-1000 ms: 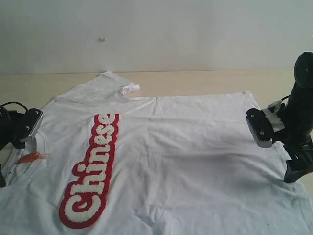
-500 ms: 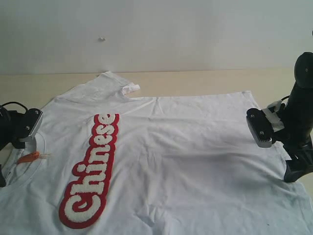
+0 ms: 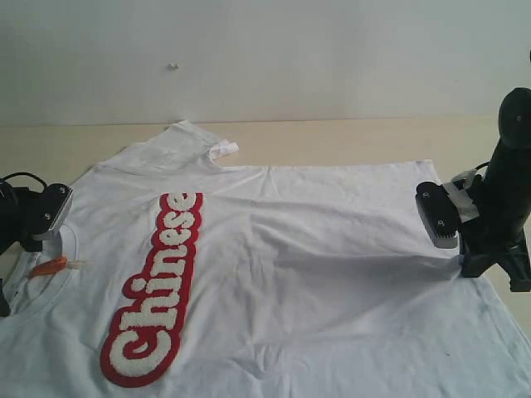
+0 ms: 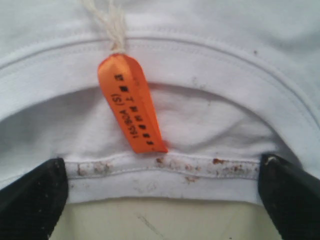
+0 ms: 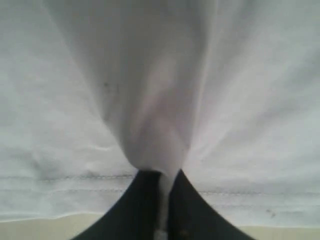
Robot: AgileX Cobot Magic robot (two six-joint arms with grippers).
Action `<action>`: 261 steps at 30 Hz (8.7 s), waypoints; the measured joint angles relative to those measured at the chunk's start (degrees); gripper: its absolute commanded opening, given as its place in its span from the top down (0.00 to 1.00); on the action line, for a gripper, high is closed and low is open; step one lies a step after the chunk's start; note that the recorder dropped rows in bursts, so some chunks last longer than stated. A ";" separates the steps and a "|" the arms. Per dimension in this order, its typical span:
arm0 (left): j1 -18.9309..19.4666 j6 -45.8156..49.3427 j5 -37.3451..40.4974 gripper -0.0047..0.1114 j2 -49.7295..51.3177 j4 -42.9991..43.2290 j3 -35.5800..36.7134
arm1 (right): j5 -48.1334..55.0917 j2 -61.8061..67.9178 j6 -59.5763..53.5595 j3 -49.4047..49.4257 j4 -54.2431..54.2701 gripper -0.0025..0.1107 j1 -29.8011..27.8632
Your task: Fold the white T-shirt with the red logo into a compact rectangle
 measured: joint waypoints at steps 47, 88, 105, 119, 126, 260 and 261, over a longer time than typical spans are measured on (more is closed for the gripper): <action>0.00 0.00 0.00 0.06 0.00 0.00 0.00 | 0.00 0.00 0.00 0.00 0.60 0.98 0.00; 0.00 0.41 -0.69 0.95 0.47 0.00 -0.18 | 0.10 0.00 0.00 0.00 0.60 0.98 0.00; 0.00 0.41 -0.57 0.95 0.47 -0.11 -0.18 | 0.10 0.00 0.00 0.00 0.60 0.98 0.00; 0.00 0.30 -0.46 0.95 0.47 -0.21 -0.18 | 0.10 0.00 0.00 0.00 0.60 0.98 0.00; 0.00 0.30 -0.46 0.95 0.47 -0.21 -0.18 | 0.10 0.00 0.00 0.00 0.60 0.98 0.00; -0.13 -17.61 -52.00 0.45 -7.12 -10.00 1.03 | -52.04 -5.40 52.42 0.35 -1.47 0.80 0.18; -0.13 -17.61 -53.66 0.42 -6.60 -10.00 1.03 | -53.54 -4.96 52.42 0.35 -1.47 0.76 0.18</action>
